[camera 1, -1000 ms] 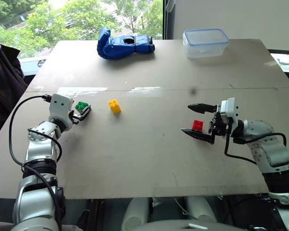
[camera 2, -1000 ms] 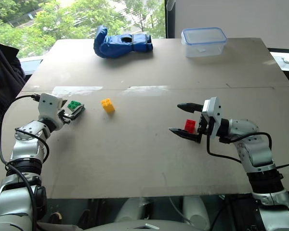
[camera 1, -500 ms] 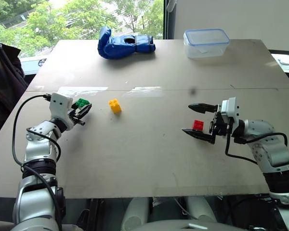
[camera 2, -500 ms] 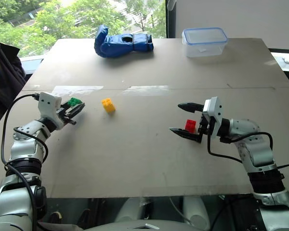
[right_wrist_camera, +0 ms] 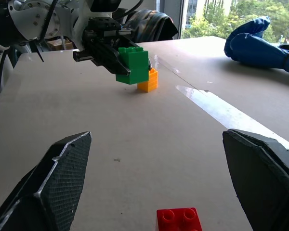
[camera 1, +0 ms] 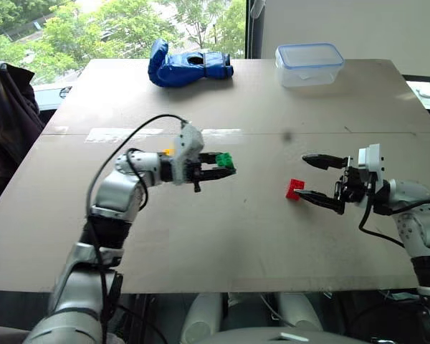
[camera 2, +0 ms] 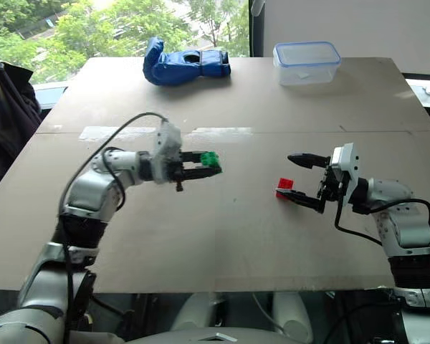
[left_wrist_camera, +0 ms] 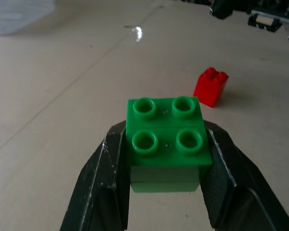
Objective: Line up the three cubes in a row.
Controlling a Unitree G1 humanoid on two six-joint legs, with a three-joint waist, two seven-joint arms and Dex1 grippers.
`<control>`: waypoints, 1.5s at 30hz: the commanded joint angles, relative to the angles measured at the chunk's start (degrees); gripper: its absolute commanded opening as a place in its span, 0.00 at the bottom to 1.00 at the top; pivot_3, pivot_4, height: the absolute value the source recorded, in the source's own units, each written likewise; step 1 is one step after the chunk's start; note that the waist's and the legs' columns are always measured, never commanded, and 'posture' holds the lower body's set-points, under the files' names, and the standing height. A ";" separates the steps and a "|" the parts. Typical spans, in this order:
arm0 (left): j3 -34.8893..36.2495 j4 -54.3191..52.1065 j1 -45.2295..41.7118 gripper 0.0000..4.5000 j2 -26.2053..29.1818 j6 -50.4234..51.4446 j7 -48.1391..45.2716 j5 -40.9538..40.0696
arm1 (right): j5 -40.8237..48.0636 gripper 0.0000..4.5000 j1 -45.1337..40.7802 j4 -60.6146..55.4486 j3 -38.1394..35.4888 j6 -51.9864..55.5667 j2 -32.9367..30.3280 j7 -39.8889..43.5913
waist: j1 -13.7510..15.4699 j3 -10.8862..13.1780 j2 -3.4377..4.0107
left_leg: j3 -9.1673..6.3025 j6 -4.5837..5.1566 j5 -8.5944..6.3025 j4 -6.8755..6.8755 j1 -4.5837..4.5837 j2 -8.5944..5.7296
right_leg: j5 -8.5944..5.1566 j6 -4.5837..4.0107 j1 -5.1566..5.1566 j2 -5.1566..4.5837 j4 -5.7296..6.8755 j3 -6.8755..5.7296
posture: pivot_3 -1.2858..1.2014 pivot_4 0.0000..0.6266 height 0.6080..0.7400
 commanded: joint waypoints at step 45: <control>-6.17 27.19 -6.83 0.99 -14.69 -21.99 -11.00 15.21 | -0.29 1.00 6.36 1.09 -4.48 -4.18 -4.86 5.12 | -0.09 -0.01 0.00 | -0.27 0.24 -0.14 0.30 0.01 -0.05 | 0.04 0.09 0.09 0.01 0.13 0.05 | 0.52 0.24 1.00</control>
